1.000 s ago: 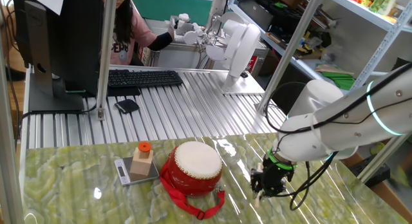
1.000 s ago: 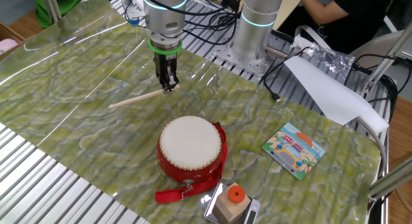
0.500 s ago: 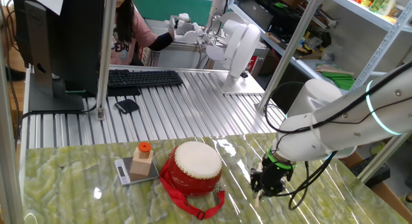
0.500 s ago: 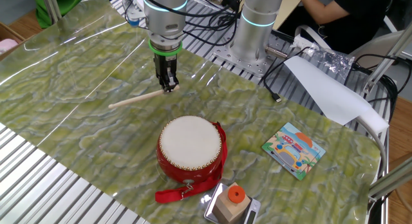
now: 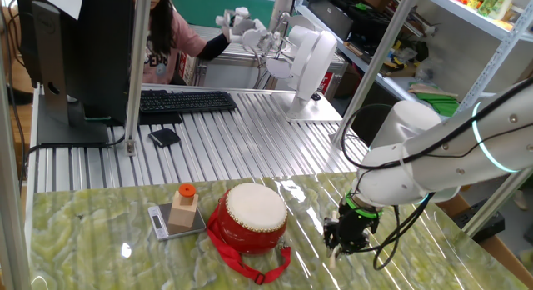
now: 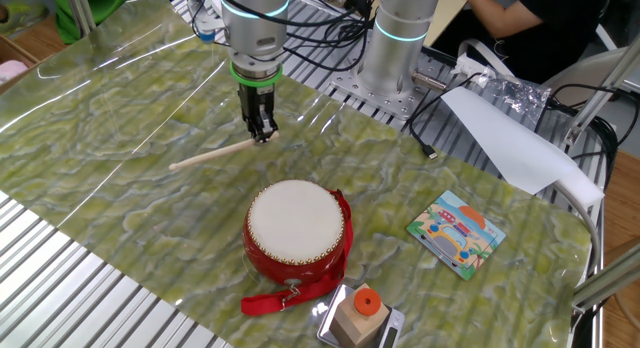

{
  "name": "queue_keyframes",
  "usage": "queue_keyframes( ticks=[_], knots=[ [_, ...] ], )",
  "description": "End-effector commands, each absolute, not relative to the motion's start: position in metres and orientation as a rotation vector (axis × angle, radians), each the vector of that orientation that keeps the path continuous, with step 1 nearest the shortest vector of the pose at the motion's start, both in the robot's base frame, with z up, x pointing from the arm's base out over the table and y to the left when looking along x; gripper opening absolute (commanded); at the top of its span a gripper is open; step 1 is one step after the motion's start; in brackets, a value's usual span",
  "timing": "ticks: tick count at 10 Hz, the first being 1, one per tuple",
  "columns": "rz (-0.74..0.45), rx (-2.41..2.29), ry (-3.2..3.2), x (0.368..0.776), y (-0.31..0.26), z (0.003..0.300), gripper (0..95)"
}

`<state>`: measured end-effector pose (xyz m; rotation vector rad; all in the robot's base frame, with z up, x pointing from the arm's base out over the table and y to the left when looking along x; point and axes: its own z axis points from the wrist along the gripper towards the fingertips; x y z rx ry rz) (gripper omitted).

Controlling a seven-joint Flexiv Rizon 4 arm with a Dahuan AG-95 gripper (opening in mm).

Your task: Play the drum

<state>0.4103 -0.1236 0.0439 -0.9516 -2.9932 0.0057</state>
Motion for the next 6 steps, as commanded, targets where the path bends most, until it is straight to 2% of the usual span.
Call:
queue_keyframes(
  ticks=[1, 6],
  knots=[
    [-0.003, -0.966, -2.959, 0.4103, -0.1237, 0.0443, 0.0],
    [-0.009, -0.932, -2.977, 0.4103, -0.1237, 0.0443, 0.0]
  ],
)
